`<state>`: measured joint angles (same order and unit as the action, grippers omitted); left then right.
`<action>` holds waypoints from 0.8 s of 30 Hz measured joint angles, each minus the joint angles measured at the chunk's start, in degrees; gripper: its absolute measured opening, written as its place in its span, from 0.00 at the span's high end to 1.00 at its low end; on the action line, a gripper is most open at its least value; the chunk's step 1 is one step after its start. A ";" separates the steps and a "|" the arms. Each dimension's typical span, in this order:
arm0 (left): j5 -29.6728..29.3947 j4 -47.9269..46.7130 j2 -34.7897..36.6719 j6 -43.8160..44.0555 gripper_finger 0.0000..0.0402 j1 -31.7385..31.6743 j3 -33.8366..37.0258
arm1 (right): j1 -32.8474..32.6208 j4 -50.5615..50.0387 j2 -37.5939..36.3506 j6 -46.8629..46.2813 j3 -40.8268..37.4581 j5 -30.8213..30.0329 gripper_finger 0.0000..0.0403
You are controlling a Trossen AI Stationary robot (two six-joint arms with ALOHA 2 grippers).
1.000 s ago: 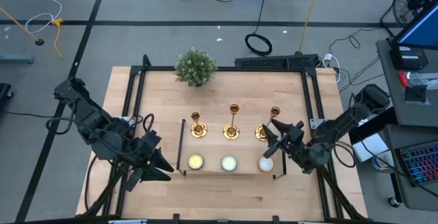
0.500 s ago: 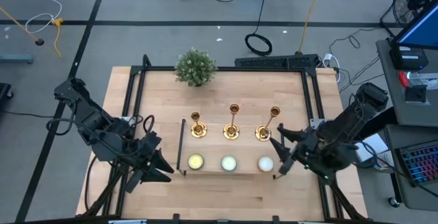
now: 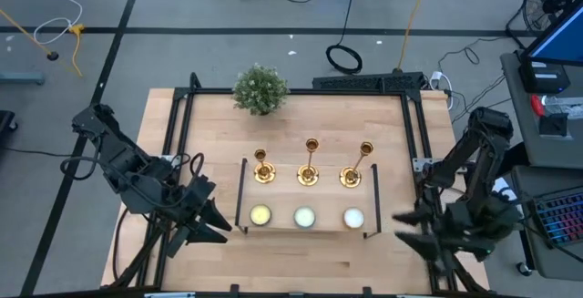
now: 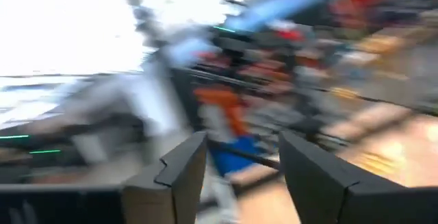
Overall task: Pick & Place candle stick holders
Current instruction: Put the candle holder on the shelf aligned with the other candle holder
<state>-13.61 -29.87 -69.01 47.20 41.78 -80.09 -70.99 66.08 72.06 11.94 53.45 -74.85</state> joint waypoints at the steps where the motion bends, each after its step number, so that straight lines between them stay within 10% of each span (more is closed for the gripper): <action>1: 0.00 0.00 0.00 -0.10 0.60 0.00 0.00 | -0.39 -0.09 -0.25 -0.45 0.00 4.62 0.57; 5: -0.02 0.04 0.00 -0.20 0.60 0.00 0.00 | 0.33 -3.75 -0.93 -4.35 0.00 21.96 0.71; 9: -0.75 0.11 0.00 -0.22 0.60 0.21 0.00 | 3.30 -16.23 -2.47 -19.25 0.00 26.83 0.92; 19: -9.56 1.86 -0.02 1.96 0.60 1.66 0.00 | 14.63 -57.71 -2.58 -40.52 15.14 20.61 1.00; 24: -15.09 7.97 -0.88 1.34 0.60 1.92 0.00 | 14.94 -59.83 -2.45 -17.16 30.04 11.14 1.00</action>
<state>-28.69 -21.90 -69.90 48.54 43.70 -80.09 -56.05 6.26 69.61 -5.22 83.49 -63.71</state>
